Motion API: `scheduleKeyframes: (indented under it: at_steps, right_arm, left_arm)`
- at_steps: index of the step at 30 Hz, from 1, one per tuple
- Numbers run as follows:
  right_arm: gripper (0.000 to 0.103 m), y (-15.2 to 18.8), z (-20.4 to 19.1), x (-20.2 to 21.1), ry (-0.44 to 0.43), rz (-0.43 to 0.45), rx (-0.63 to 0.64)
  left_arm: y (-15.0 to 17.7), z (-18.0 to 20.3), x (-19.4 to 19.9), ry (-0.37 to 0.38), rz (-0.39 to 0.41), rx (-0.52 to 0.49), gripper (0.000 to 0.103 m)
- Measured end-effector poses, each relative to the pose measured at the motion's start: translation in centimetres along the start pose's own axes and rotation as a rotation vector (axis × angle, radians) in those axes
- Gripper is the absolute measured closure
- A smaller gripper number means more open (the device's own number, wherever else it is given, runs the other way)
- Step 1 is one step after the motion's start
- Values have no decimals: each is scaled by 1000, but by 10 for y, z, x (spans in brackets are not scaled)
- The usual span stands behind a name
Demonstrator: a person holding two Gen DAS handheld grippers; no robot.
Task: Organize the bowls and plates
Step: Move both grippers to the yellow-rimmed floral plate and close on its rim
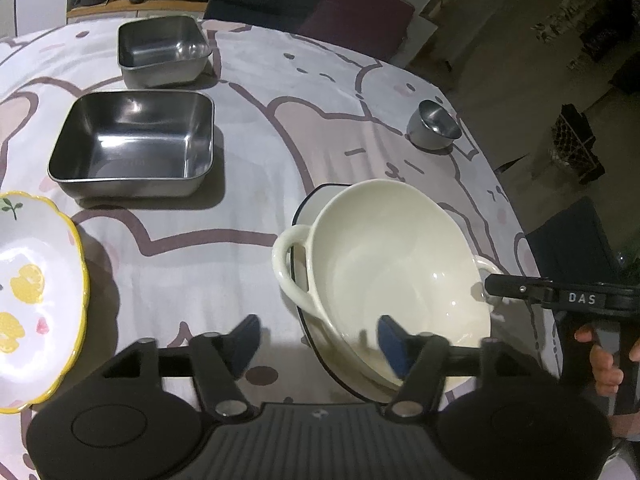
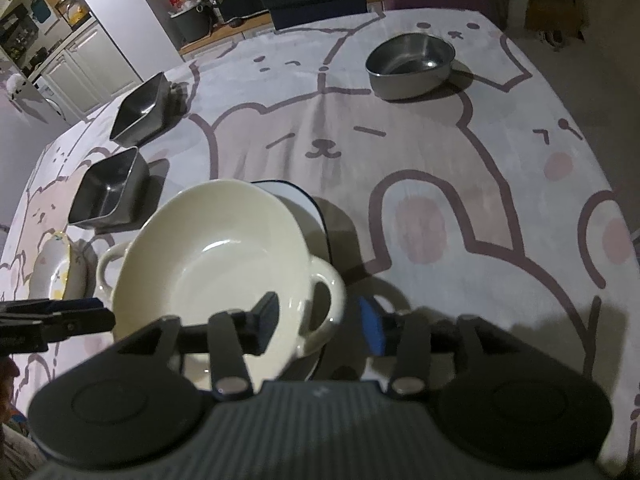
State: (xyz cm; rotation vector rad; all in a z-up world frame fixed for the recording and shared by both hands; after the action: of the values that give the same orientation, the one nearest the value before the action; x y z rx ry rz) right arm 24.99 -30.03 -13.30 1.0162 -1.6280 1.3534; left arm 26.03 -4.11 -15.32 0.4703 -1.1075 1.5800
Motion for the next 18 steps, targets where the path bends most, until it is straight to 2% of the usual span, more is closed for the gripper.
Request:
scheduleKeyframes:
  at_steps: [2,4,6,11,18]
  right_arm:
    - [39,2,-1,6,10,15,5]
    - [31,6,-2,12,13,38,14]
    - [12,9,-2,19,13,59,21]
    - [0,17,-4,38,20,139,48]
    - [0,19,-18,68,-25,299,57]
  left_arm:
    - [1,3,2,-14,10,-23,14]
    - [3,6,6,-30,22,-49,7]
    - [5,9,11,-43,36,-73,3]
    - [8,15,28,-70,85,-141,0]
    - [8,13,72,-138,219,-214,0]
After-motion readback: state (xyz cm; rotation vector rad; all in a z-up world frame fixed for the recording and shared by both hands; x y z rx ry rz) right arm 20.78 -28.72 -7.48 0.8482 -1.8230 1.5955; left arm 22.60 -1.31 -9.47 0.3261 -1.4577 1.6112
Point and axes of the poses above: each gripper's, at about its wrist camera, not at the fingertips, and x roughly against the way its jaws point, z to its right, y to its underside, the point moved 2 cm from there along -x, roughly the way its jaws point, and after that the axes turned 7 degrees about y, right-handed, at the moved point
